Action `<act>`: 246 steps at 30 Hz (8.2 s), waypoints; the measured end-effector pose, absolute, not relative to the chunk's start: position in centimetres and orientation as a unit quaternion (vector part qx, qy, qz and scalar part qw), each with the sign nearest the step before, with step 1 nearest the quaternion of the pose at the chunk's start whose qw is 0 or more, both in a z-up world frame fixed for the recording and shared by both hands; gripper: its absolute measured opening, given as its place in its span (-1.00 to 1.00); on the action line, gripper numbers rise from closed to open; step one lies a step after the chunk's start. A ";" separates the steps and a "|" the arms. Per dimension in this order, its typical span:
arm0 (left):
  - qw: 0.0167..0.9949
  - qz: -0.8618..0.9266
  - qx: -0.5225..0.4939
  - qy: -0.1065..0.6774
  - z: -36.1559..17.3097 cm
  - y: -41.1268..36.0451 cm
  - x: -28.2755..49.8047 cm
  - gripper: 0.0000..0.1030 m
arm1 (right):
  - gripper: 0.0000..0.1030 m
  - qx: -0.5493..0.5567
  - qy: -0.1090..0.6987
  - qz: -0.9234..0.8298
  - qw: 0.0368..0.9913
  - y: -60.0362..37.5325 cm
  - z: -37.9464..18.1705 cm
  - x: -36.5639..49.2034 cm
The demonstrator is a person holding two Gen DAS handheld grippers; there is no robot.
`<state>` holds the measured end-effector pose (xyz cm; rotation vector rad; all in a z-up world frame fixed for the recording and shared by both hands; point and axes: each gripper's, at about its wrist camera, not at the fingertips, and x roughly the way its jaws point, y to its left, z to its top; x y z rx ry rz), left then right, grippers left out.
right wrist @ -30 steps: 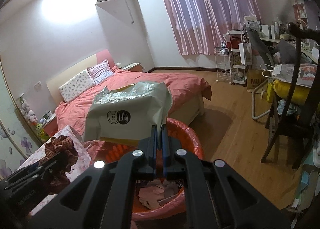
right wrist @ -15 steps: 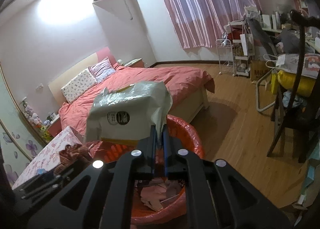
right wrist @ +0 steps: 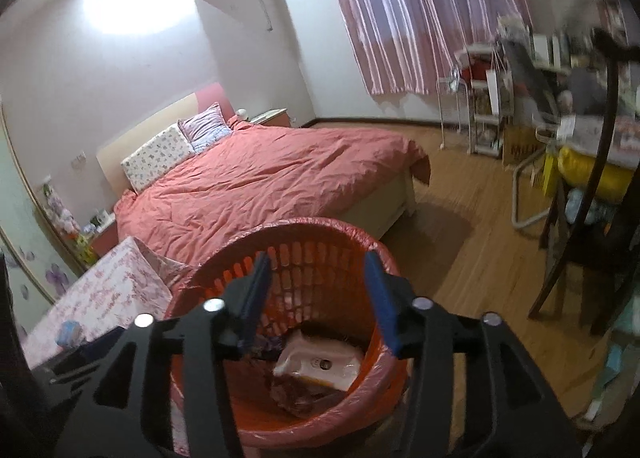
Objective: Collect trash
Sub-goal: 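Move both tools back to the bed and grasp the green tube with the right tool, then grasp the blue tissue pack with the left tool while the right tool holds the green tube, then carry the blue tissue pack and green tube over the orange basket, then open both tools to drop the tissue pack and tube into the basket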
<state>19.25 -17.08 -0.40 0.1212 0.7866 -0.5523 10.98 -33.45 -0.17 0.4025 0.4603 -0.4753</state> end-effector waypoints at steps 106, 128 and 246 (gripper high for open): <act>0.896 -0.044 0.036 0.440 -3.8 5.0 33.6 0.86 | -0.62 0.086 0.409 0.031 0.908 -11.1 -4.1 26.6; 0.908 -0.037 0.032 0.416 -3.0 5.4 31.7 0.53 | -0.62 0.099 0.403 0.032 0.909 -11.1 -3.6 25.8; 0.900 -0.227 0.079 0.363 0.0 -16.3 20.1 0.63 | 0.27 0.221 0.254 -0.157 0.928 -35.1 -0.1 11.3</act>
